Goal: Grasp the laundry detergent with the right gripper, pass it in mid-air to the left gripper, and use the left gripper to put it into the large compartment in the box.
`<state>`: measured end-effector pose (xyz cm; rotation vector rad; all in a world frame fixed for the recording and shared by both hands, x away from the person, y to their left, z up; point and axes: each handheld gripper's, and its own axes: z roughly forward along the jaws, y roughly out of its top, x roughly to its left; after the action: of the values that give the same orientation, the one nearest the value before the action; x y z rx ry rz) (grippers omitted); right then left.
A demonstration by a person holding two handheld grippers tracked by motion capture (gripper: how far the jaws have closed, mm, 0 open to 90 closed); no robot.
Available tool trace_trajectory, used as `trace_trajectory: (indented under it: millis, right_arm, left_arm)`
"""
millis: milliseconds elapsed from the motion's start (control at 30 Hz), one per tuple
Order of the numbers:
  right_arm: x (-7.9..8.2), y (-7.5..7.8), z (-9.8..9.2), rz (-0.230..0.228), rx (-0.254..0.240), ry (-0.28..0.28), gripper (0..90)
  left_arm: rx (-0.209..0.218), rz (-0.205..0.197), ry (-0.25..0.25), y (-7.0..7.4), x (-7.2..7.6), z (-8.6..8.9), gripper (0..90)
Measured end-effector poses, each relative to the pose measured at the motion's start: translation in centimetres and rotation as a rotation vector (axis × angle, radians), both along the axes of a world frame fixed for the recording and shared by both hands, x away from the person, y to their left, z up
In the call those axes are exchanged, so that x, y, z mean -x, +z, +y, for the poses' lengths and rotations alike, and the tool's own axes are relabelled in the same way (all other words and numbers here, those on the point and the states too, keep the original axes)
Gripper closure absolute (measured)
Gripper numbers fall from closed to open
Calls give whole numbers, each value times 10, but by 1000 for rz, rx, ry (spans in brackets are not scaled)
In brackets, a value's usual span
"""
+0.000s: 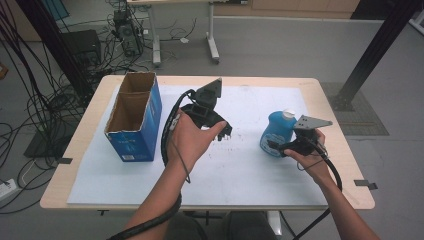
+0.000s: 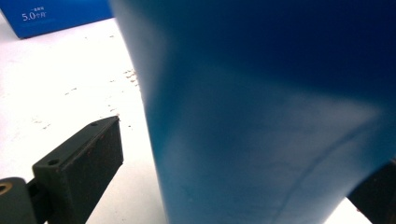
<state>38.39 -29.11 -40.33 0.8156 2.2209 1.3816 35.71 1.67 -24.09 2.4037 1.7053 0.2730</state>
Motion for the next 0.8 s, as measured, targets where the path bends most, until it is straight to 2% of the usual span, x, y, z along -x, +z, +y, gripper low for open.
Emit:
trace_trajectory:
  millis: [800]
  right_arm:
    - [-1, -1, -2, 0, -11, -6, 20]
  left_arm:
    - [-2, 4, -1, 0, -1, 1, 55]
